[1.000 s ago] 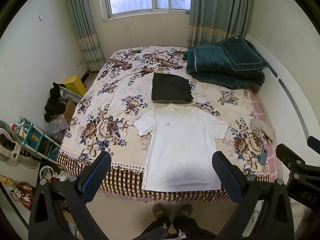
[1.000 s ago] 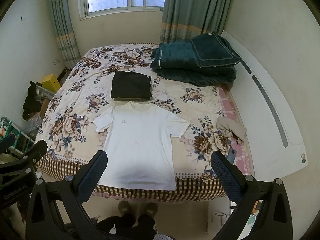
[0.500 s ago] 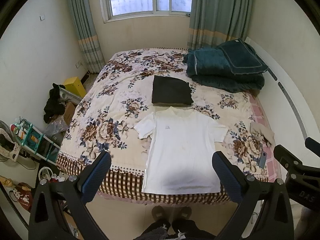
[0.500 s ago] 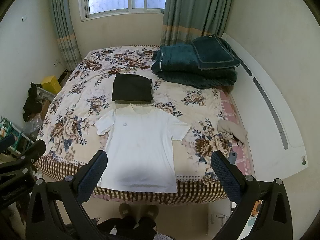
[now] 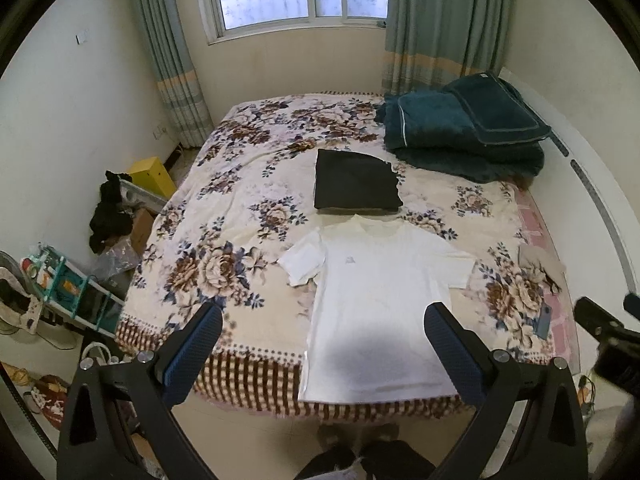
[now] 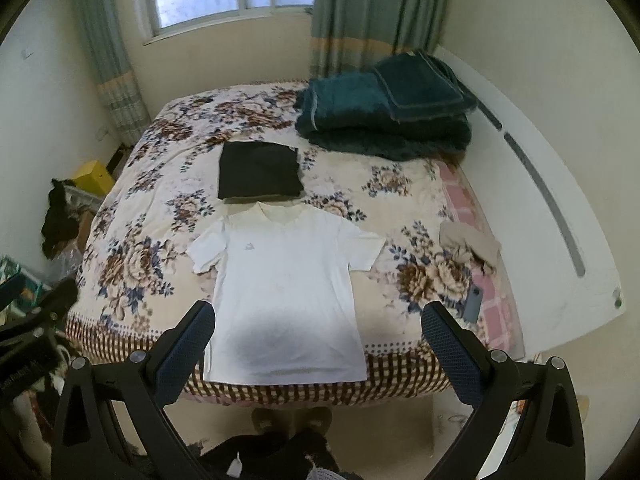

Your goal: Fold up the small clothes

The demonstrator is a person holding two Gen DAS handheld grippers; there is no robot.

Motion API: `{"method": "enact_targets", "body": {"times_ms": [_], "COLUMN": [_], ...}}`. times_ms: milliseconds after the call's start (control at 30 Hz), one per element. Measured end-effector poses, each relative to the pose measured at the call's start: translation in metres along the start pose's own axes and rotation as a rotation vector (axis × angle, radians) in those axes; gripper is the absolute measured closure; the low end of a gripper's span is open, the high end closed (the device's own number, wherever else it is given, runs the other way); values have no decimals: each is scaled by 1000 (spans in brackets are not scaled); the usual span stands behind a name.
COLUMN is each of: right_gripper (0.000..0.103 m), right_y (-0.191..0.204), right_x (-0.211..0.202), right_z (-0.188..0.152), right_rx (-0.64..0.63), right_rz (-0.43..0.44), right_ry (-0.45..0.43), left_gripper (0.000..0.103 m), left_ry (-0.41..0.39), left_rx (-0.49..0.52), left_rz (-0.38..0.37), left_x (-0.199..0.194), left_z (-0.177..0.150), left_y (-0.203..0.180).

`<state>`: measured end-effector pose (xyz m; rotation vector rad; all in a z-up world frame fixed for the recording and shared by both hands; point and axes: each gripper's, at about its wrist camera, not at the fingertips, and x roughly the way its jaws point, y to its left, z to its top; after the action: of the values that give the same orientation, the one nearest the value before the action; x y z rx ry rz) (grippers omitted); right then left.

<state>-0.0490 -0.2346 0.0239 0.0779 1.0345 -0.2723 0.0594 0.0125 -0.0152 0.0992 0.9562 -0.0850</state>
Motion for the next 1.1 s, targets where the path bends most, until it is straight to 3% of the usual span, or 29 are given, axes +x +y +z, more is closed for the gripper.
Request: {"method": "enact_targets", "body": {"times_ms": [200, 400, 467, 533, 633, 800, 967, 1000, 1067, 1100], "right_gripper": [0, 0, 0, 16, 28, 28, 30, 36, 59, 80], "right_y": [-54, -138, -166, -194, -230, -253, -241, -237, -230, -227], "right_x": [130, 308, 370, 434, 531, 666, 757, 769, 779, 780], "right_z": [1, -8, -16, -26, -41, -71, -96, -98, -99, -97], "right_rx": [218, 428, 506, 570, 728, 1044, 1261, 1292, 1331, 1335], "right_rz": [-56, -52, -19, 26, 104, 295, 447, 475, 514, 506], "right_ry": [93, 246, 295, 333, 397, 458, 453, 434, 378, 348], "left_gripper": [0, 0, 0, 0, 0, 0, 0, 0, 0, 0], "left_ry": [32, 172, 210, 237, 310, 429, 507, 515, 525, 532], "left_rx": [10, -25, -37, -43, -46, -84, -143, -150, -146, -134], "left_rz": [73, 157, 207, 235, 258, 277, 263, 253, 231, 226], "left_x": [104, 227, 265, 305, 370, 472, 545, 556, 576, 582], "left_z": [3, 1, -1, -4, -13, -38, -58, -62, -67, -72], "left_y": [1, -6, -12, -21, -31, -39, -46, -48, -53, -55]}}
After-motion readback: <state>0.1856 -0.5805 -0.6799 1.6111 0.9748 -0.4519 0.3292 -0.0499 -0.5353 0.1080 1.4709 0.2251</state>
